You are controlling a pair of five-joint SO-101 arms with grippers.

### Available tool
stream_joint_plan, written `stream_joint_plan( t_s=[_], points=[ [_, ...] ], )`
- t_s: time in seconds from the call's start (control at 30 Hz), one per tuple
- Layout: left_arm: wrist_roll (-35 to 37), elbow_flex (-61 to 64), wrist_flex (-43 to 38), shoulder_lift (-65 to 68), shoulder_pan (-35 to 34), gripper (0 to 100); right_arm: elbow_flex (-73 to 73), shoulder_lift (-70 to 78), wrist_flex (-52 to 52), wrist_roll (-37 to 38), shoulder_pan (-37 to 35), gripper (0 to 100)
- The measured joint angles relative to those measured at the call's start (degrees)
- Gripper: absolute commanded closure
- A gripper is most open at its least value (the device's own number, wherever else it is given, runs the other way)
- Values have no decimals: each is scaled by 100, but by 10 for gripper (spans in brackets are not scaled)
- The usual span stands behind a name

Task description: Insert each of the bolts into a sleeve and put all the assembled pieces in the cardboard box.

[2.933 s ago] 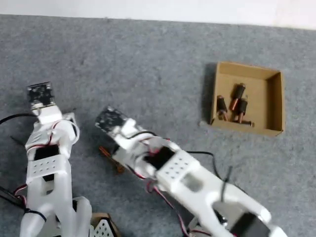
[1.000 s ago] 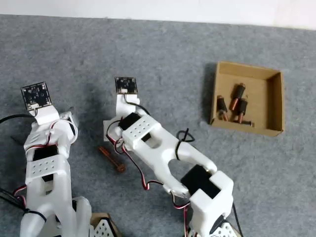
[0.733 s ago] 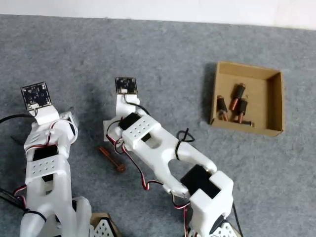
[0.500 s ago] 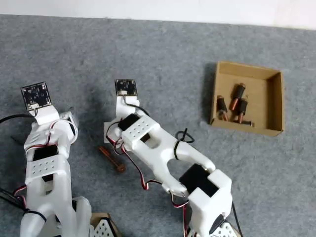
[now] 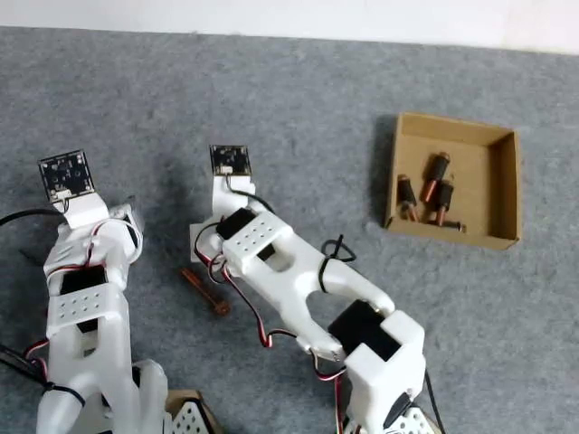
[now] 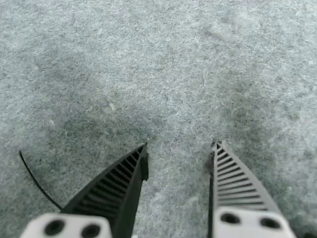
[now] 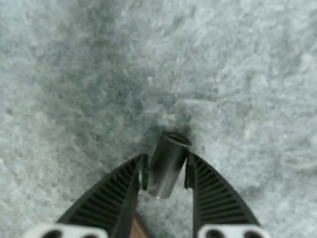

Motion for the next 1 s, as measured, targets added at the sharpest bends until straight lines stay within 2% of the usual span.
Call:
stream_joint_plan(
  t_s=[0.5, 0.7, 1.0],
  points=[
    [0, 0, 0, 0, 0, 804, -510, 659, 369, -9, 0, 887],
    [0, 0, 0, 0, 0, 804, -510, 659, 404, -9, 0, 996],
    [0, 0, 0, 0, 0, 804, -510, 668, 440, -9, 26, 994]
  ],
)
